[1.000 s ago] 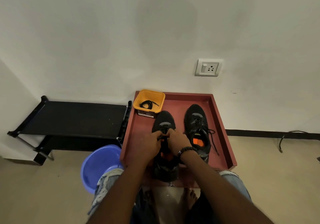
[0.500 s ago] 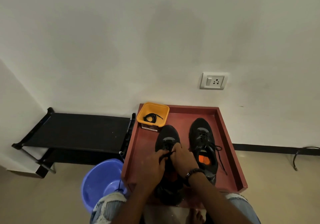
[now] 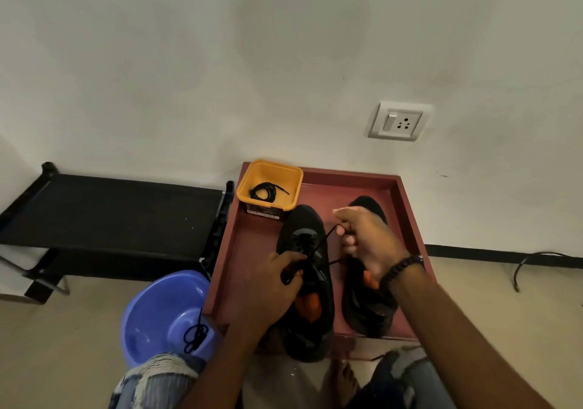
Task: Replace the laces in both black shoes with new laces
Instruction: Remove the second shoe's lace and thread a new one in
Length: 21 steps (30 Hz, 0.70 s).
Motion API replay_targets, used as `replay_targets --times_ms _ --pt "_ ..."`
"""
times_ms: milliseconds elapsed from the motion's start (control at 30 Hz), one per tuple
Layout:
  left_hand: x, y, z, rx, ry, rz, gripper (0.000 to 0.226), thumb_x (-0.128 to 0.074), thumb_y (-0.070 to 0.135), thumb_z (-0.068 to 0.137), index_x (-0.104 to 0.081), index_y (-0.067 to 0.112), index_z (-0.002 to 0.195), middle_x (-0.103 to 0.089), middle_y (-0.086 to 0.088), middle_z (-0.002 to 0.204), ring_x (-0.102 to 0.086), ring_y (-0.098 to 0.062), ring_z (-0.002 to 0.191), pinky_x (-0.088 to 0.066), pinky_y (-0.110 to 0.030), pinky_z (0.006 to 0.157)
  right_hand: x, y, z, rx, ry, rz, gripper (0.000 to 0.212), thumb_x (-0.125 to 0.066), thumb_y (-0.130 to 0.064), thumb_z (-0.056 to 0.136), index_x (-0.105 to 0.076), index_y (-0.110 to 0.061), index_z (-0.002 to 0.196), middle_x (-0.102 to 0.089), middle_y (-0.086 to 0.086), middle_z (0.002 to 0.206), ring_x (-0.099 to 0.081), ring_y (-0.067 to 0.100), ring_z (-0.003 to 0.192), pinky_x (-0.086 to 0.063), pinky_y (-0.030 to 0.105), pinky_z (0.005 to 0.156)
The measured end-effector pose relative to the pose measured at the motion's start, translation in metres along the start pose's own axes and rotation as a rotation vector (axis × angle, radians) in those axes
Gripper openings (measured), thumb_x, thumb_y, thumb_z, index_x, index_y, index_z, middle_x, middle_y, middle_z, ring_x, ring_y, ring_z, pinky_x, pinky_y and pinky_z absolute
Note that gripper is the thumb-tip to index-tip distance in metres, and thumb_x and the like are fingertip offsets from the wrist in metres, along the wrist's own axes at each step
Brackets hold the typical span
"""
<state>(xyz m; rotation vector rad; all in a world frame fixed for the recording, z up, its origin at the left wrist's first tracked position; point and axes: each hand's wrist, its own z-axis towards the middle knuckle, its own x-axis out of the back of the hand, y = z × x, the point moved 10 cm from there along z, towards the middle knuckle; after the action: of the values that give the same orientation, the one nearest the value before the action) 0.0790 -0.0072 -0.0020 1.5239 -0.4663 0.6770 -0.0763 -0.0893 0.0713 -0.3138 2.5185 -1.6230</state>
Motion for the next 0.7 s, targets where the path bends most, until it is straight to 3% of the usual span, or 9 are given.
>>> replay_targets --times_ms 133,200,267,333,433,533,700 --pt "-0.001 0.004 0.001 0.008 0.002 -0.022 0.035 -0.064 0.034 0.092 -0.057 0.04 0.126 -0.052 0.013 0.114 -0.053 -0.002 0.098 -0.036 -0.006 0.073 0.017 -0.043 0.007 0.333 0.133 -0.639 0.014 -0.063 -0.037 0.092 -0.063 -0.023 0.095 -0.066 -0.007 0.078 -0.058 0.006 0.061 -0.042 0.021 0.059" --pt "-0.002 0.002 -0.001 0.027 0.014 -0.043 0.037 -0.065 0.034 0.091 -0.057 0.041 0.127 -0.051 0.012 0.113 -0.053 -0.002 0.097 -0.037 -0.005 0.073 -0.01 -0.03 0.01 0.388 -0.094 -0.929 0.021 -0.067 -0.045 0.089 -0.062 -0.03 0.103 -0.067 -0.01 0.089 -0.063 0.005 0.077 -0.049 0.022 0.07" --pt "-0.005 0.002 0.001 0.021 0.015 -0.055 0.04 -0.065 0.034 0.091 -0.056 0.04 0.129 -0.05 0.01 0.111 -0.053 -0.005 0.096 -0.04 -0.008 0.074 -0.029 0.01 0.011 0.227 -0.375 -1.086 0.042 -0.073 -0.045 0.085 -0.055 -0.032 0.121 -0.065 -0.012 0.097 -0.063 0.007 0.088 -0.049 0.022 0.077" --pt "-0.008 0.002 0.001 0.013 0.001 -0.058 0.041 -0.065 0.033 0.091 -0.055 0.038 0.131 -0.05 0.009 0.111 -0.053 -0.005 0.097 -0.04 -0.008 0.074 -0.03 0.035 0.012 0.149 -0.444 -1.214 0.054 -0.076 -0.037 0.083 -0.048 -0.029 0.129 -0.061 -0.012 0.101 -0.059 0.009 0.093 -0.042 0.016 0.072" --pt "-0.007 0.002 0.002 0.006 -0.013 -0.07 0.041 -0.065 0.031 0.091 -0.056 0.036 0.13 -0.049 0.008 0.111 -0.052 -0.004 0.095 -0.037 -0.006 0.073 -0.022 0.055 0.019 0.064 -0.382 -1.037 0.049 -0.08 -0.028 0.081 -0.051 -0.021 0.121 -0.064 -0.006 0.103 -0.063 0.012 0.09 -0.047 0.016 0.069" --pt "-0.003 -0.003 0.004 0.007 0.014 -0.106 0.038 -0.066 0.028 0.091 -0.059 0.037 0.127 -0.049 0.008 0.11 -0.054 -0.005 0.094 -0.041 -0.009 0.074 -0.017 0.07 0.022 -0.026 -0.352 -0.802 0.032 -0.08 -0.02 0.082 -0.061 -0.011 0.107 -0.067 0.0 0.084 -0.068 0.015 0.073 -0.058 0.029 0.073" --pt "0.003 -0.006 0.008 0.013 0.074 -0.145 0.032 -0.066 0.032 0.093 -0.063 0.039 0.124 -0.05 0.009 0.106 -0.054 -0.002 0.091 -0.042 -0.007 0.073 -0.013 0.055 0.029 0.11 -0.313 -0.773 0.013 -0.073 -0.028 0.088 -0.071 -0.015 0.089 -0.071 0.001 0.073 -0.065 0.012 0.072 -0.055 0.04 0.08"
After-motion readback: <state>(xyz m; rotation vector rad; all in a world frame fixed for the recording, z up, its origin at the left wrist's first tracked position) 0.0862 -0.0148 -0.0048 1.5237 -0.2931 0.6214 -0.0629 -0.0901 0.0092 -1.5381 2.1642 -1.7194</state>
